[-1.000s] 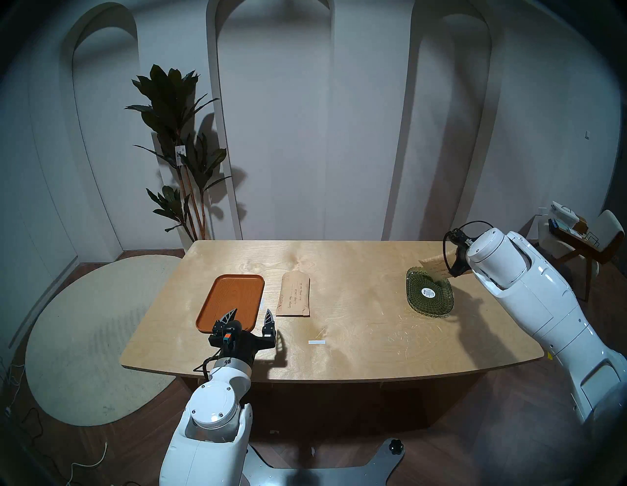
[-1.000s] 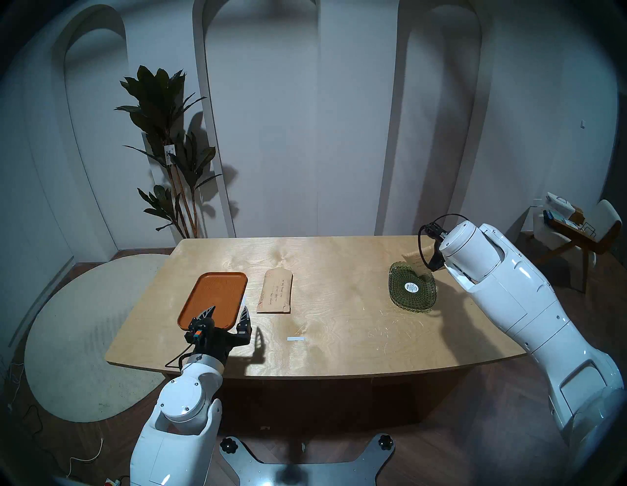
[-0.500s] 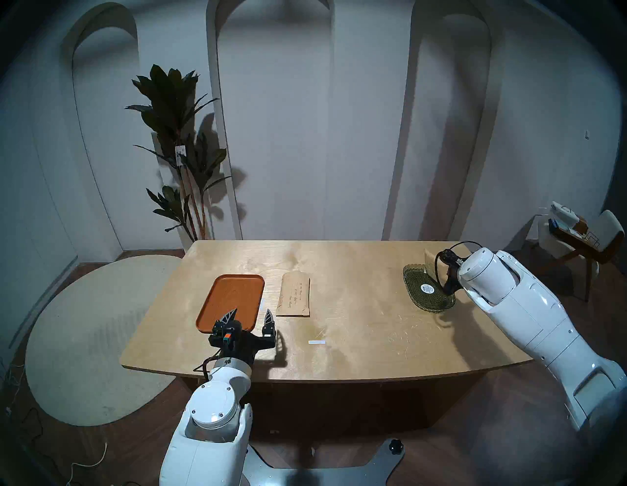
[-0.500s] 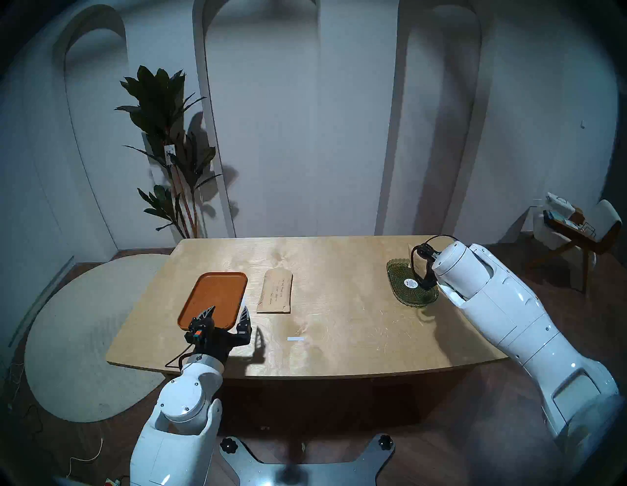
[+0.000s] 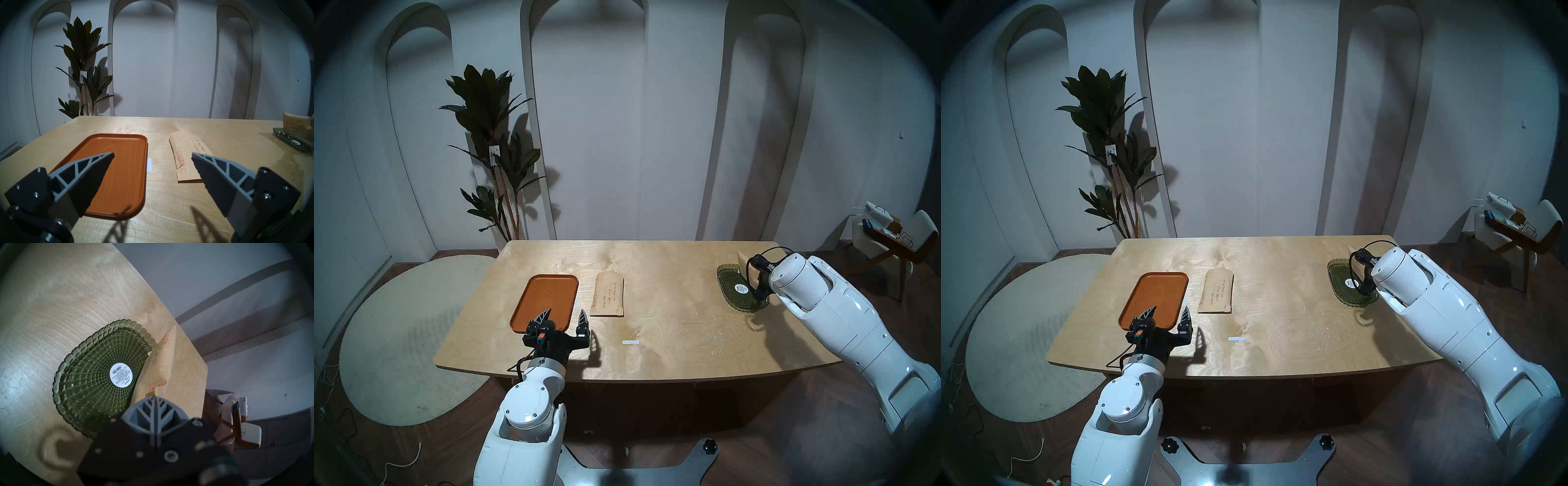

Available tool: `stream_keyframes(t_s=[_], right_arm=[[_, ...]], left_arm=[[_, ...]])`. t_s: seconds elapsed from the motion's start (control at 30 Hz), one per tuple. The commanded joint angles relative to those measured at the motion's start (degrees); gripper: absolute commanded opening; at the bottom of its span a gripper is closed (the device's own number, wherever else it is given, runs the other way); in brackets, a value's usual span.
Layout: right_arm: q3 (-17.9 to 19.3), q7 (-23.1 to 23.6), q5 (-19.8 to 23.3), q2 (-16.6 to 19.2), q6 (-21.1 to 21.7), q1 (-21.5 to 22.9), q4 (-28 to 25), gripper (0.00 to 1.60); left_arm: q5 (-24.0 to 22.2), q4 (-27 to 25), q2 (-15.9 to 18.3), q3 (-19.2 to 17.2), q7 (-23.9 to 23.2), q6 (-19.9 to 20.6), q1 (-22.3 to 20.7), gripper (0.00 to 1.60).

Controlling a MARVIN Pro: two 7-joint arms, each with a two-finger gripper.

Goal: Sort the mail into the trays, one tray per recipient

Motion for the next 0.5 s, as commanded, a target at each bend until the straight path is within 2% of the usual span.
stream_keyframes(t_s=[0.0,0.3,0.33,0.37,0.4,0.43,0.47], right_arm=[[-1.5,0.5,-0.1,0.6,0.8,-2.4,-3.0,0.00],[-2.8,-0.8,0.0,-0.1,1.7,-5.1,-4.8,0.00],[-2.8,-0.9,0.0,0.0,1.9,-5.2,-5.2,0.04],[-2.8,-1.0,0.0,0.0,2.1,-5.3,-5.4,0.43],[-2.8,-1.2,0.0,0.0,2.3,-5.5,-5.7,0.43],[-2.8,-1.3,0.0,0.0,2.4,-5.6,-6.0,0.77],[-2.6,-1.7,0.0,-0.1,2.4,-5.9,-6.3,0.89]], left_arm=[[0.0,-1.3,0.0,-0.1,0.0,-0.2,-0.3,1.60],[0.0,-1.3,0.0,-0.1,0.0,-0.2,-0.3,1.60],[0.0,-1.3,0.0,-0.1,0.0,-0.2,-0.3,1.60],[0.0,-1.3,0.0,-0.1,0.0,-0.2,-0.3,1.60],[0.0,-1.3,0.0,-0.1,0.0,-0.2,-0.3,1.60],[0.0,-1.3,0.0,-0.1,0.0,-0.2,-0.3,1.60],[0.0,-1.3,0.0,-0.1,0.0,-0.2,-0.3,1.60]])
